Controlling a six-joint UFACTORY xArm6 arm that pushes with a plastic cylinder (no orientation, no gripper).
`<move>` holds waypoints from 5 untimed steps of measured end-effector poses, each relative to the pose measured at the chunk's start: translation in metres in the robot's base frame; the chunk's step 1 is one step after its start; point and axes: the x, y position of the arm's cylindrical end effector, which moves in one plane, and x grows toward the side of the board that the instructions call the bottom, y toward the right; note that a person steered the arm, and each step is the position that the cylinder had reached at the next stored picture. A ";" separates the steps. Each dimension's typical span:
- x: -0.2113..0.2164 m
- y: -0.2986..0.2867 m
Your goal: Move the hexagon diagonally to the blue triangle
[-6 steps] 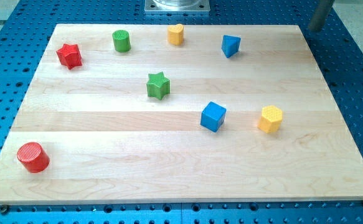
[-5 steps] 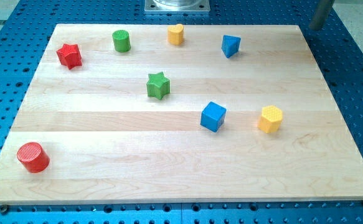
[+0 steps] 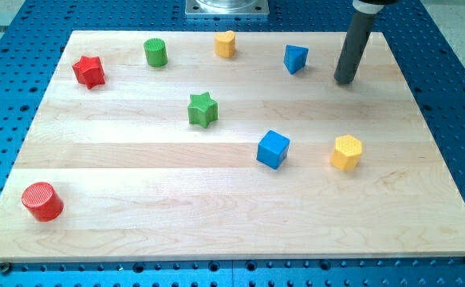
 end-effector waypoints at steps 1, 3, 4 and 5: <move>0.000 0.000; -0.001 0.001; 0.004 0.001; 0.081 0.029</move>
